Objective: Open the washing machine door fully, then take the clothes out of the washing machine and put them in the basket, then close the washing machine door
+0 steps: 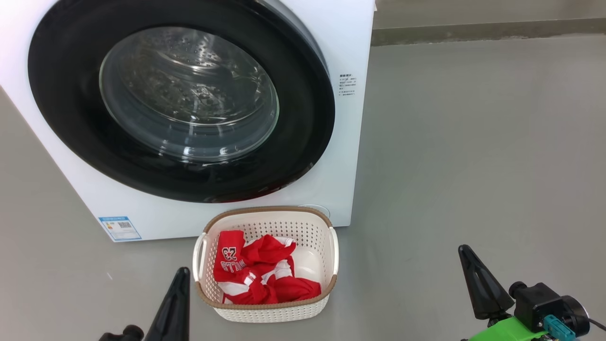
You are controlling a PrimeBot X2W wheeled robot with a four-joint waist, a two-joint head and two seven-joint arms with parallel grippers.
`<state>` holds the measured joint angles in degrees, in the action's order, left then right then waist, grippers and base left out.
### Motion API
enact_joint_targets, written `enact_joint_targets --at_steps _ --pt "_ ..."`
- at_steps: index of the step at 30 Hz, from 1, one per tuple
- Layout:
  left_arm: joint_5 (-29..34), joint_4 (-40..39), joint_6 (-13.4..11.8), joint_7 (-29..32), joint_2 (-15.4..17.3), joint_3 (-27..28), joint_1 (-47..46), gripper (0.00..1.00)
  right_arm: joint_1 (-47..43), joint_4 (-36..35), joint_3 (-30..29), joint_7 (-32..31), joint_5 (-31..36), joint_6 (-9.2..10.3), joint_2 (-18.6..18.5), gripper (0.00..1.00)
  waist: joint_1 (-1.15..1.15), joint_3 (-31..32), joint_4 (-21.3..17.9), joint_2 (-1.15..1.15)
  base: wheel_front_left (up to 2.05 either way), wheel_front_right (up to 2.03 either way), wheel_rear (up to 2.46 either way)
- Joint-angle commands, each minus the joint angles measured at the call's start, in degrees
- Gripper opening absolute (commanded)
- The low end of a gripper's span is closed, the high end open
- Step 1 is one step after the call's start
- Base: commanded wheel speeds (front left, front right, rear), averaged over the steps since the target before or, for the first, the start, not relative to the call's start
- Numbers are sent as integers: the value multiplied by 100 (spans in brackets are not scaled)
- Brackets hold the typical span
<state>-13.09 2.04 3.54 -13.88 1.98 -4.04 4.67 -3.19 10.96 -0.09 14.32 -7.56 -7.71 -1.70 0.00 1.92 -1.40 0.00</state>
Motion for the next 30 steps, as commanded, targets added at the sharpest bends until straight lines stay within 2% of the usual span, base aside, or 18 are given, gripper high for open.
enact_joint_targets --at_steps 1,4,9,30 --pt "-187 -126 7 22 25 32 -114 0 151 -153 -17 -25 -200 1 -37 0 5 0 2 0 0 0 0" --pt "-390 -99 16 61 38 43 -132 0 165 -147 -22 -67 -415 1 -49 0 13 5 6 0 0 0 0" --pt "-663 -49 28 112 55 58 -166 0 193 -126 -26 -123 -702 2 -64 0 1 -12 10 0 0 0 0" --pt "-2071 207 101 397 125 153 -347 0 333 -44 -73 -429 -2186 6 -123 0 0 -50 34 0 0 0 0"
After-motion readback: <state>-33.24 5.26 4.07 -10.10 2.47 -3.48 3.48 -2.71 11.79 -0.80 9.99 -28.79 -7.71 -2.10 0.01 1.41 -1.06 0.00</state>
